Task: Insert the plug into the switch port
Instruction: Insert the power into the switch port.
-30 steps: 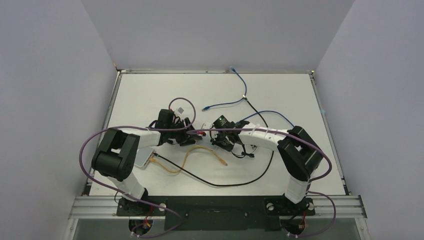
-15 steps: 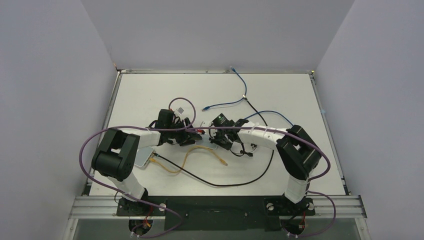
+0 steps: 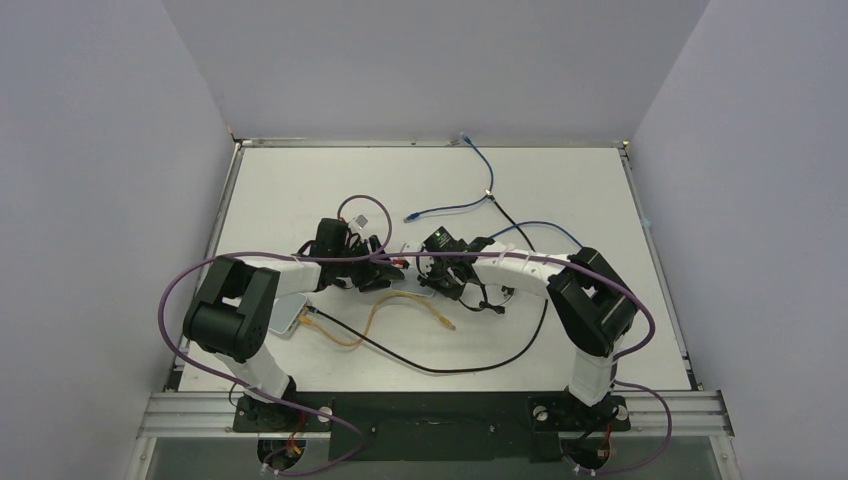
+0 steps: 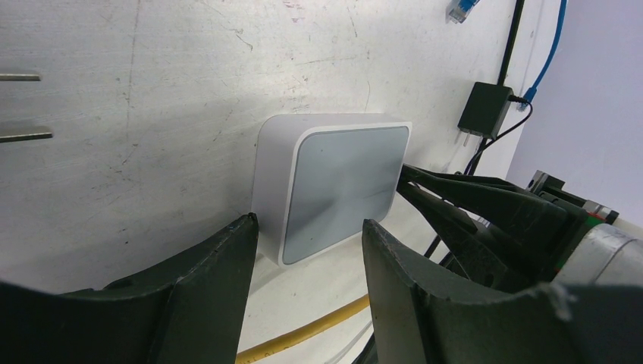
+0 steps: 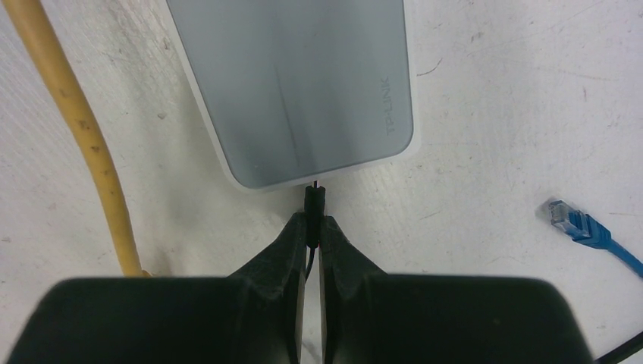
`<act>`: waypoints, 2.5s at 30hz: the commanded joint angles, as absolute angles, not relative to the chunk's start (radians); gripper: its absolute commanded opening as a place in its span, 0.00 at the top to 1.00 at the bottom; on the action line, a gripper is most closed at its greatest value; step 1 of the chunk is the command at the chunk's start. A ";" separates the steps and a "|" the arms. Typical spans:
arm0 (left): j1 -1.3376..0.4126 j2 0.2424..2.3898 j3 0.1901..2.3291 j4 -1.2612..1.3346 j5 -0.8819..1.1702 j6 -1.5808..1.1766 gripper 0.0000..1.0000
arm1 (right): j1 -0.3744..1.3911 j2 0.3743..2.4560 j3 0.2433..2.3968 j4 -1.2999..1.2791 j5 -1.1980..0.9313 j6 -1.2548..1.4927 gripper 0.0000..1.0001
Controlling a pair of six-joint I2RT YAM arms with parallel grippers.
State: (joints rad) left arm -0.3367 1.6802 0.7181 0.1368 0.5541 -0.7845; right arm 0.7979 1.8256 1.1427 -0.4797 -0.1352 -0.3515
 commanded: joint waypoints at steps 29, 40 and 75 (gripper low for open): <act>-0.330 1.686 0.747 0.139 0.573 -0.767 0.50 | 0.782 1.815 1.172 -0.413 -0.127 -0.328 1.00; -0.330 1.693 0.749 0.140 0.572 -0.767 0.50 | 0.789 1.812 1.167 -0.416 -0.150 -0.341 1.00; -0.371 1.707 0.737 0.103 0.597 -0.720 0.50 | 0.809 1.768 1.114 -0.324 -0.279 -0.527 1.00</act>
State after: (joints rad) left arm -0.3462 1.6936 0.7265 0.1173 0.5652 -0.7422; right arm 0.7918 1.8210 1.1229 -0.4347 -0.1997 -0.5137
